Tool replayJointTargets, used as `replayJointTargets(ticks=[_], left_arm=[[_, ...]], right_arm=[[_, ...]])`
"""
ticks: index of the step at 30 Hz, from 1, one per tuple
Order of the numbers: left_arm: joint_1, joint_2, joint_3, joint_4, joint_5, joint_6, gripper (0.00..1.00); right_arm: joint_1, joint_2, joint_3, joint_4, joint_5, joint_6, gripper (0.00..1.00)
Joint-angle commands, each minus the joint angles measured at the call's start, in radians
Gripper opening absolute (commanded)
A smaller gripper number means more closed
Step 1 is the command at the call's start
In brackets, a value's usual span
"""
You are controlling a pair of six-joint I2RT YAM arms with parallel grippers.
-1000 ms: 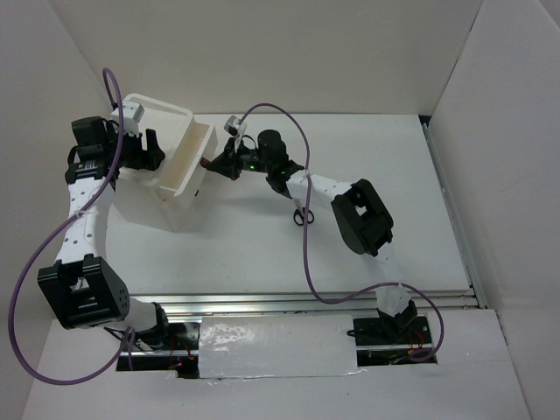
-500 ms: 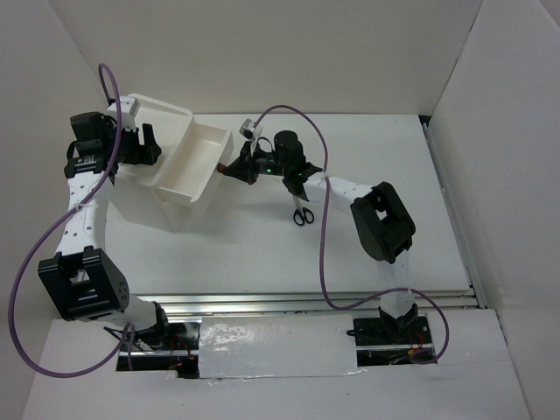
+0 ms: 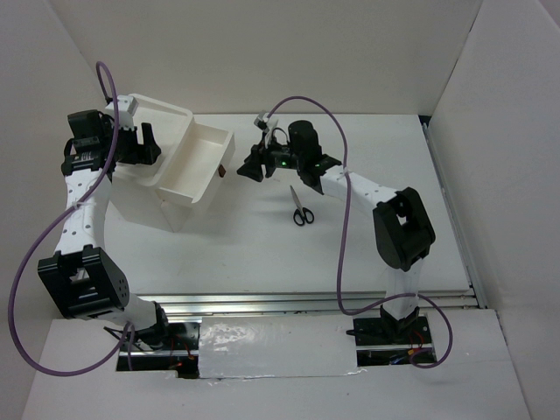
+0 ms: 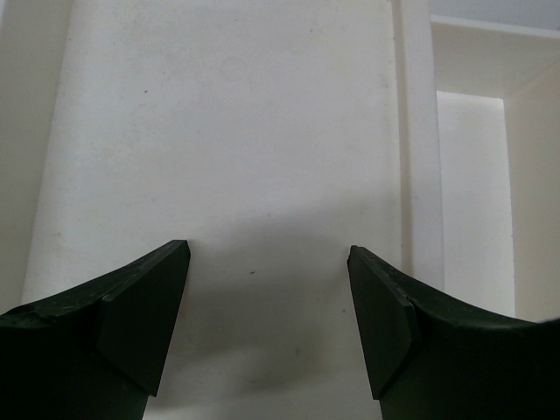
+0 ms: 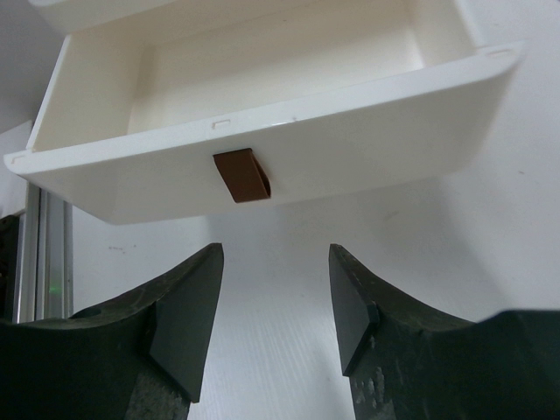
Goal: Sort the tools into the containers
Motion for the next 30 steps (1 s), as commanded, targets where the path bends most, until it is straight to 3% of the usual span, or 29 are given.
replayJointTargets(ticks=[1,6,11,15,20,30], left_arm=[[0.013,0.028,0.004,-0.233,0.026,-0.04,0.87],[0.009,-0.029,0.093,-0.259,0.089,-0.021,0.9],[-0.016,-0.126,0.138,-0.265,0.056,0.008,0.92],[-0.021,-0.19,0.126,-0.286,0.036,0.028,0.92],[-0.021,-0.241,0.083,-0.311,0.017,0.052,0.92],[-0.021,-0.29,0.009,-0.316,-0.003,0.068,0.93]], right_arm=[[-0.037,-0.139,-0.003,-0.16,0.055,-0.035,0.58],[-0.077,-0.207,-0.014,-0.578,0.191,-0.18,0.44],[-0.111,-0.271,-0.181,-0.753,0.358,-0.207,0.39],[-0.129,-0.317,-0.328,-0.733,0.449,-0.147,0.45],[-0.126,-0.325,-0.396,-0.644,0.559,0.032,0.49],[-0.082,-0.268,-0.374,-0.558,0.656,0.148,0.49]])
